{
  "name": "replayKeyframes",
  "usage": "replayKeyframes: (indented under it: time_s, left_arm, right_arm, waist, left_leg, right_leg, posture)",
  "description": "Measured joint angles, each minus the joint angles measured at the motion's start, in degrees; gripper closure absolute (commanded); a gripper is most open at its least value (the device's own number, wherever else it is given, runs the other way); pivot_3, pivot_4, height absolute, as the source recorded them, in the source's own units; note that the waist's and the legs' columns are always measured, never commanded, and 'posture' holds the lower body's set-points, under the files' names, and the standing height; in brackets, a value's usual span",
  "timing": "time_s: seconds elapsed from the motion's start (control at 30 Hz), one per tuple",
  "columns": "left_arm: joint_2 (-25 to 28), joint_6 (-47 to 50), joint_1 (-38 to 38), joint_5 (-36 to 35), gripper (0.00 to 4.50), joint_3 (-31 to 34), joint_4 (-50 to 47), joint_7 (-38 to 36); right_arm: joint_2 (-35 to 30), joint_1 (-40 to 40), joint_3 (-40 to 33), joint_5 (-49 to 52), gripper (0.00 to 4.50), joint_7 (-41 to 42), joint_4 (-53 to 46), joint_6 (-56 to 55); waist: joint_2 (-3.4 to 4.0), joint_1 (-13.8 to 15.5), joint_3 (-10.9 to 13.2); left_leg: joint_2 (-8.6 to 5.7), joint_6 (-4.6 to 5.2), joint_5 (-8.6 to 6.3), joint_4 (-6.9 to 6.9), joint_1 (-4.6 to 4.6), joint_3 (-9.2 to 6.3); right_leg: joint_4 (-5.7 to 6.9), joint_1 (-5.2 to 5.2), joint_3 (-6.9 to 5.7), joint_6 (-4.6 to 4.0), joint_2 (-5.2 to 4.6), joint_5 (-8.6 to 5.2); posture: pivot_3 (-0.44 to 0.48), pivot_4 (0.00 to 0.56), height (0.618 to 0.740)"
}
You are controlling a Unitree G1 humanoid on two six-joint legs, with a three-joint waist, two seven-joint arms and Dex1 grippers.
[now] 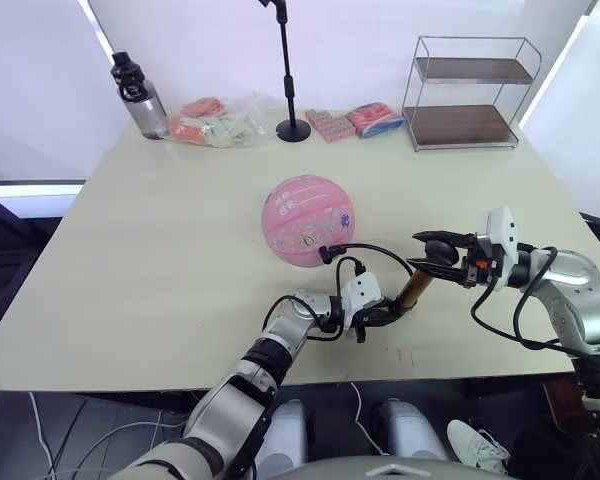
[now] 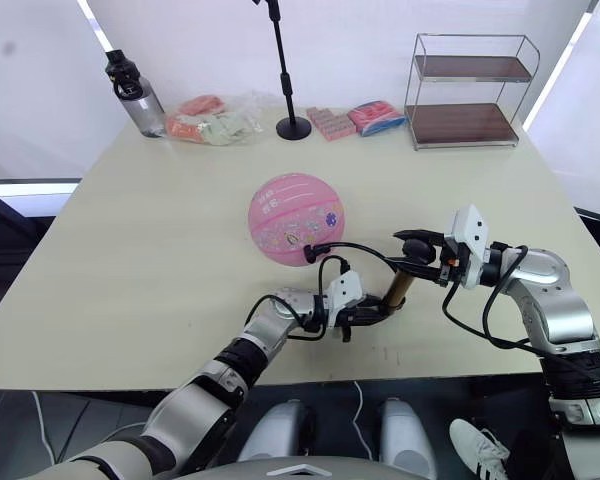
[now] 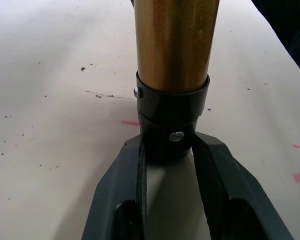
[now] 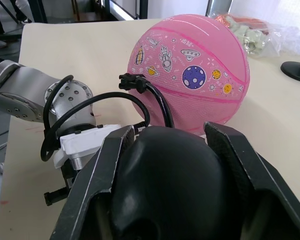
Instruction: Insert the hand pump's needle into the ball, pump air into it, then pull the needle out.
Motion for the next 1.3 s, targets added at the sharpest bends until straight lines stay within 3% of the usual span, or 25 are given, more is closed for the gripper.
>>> replayKeyframes:
  time_s: [0.23, 0.63, 0.97, 1.3]
  left_arm:
    - [-0.53, -0.01, -0.42, -0.58, 3.57, 0.13, -0.11, -0.84]
    - [-0.44, -0.01, -0.59, -0.59, 3.57, 0.30, -0.11, -1.00]
    - [-0.43, -0.05, -0.60, -0.59, 3.57, 0.28, -0.24, -1.12]
    - [0.19, 0.00, -0.15, -0.26, 3.57, 0.17, -0.16, -0.12]
  right_arm:
    - [-6.02, -5.96, -2.17, 5.37, 2.76, 1.43, -2.73, 9.79]
    - [-14.77, -18.40, -10.08, 17.11, 2.76, 1.72, -5.84, 24.14]
    - [-15.06, -19.18, -10.12, 18.19, 2.76, 0.88, -7.04, 27.47]
    - [-8.25, -7.89, -5.10, 9.02, 2.76, 0.91, -8.54, 12.61]
  waist:
    - [0.50, 0.29, 0.62]
    - [0.53, 0.27, 0.84]
    - [0.51, 0.27, 0.96]
    - [0.12, -0.14, 0.48]
  left_leg:
    - [-0.14, 0.00, 0.00, 0.02, -0.22, 0.05]
    - [-0.10, 0.00, 0.00, 0.02, -0.21, 0.02]
    - [-0.10, 0.00, 0.00, 0.02, -0.23, 0.04]
    - [-0.01, 0.00, 0.00, 0.02, 0.05, -0.01]
  right_leg:
    - [0.00, -0.08, 0.02, -0.01, -0.13, 0.02]
    - [0.00, -0.08, 0.00, 0.00, -0.14, 0.01]
    - [0.00, -0.09, 0.02, 0.00, -0.16, 0.01]
    - [0.03, 0.02, 0.03, 0.22, -0.06, -0.12]
  posture:
    - [0.000, 0.150, 0.740]
    - [0.000, 0.150, 0.740]
    - [0.000, 0.150, 0.740]
    - [0.000, 0.150, 0.740]
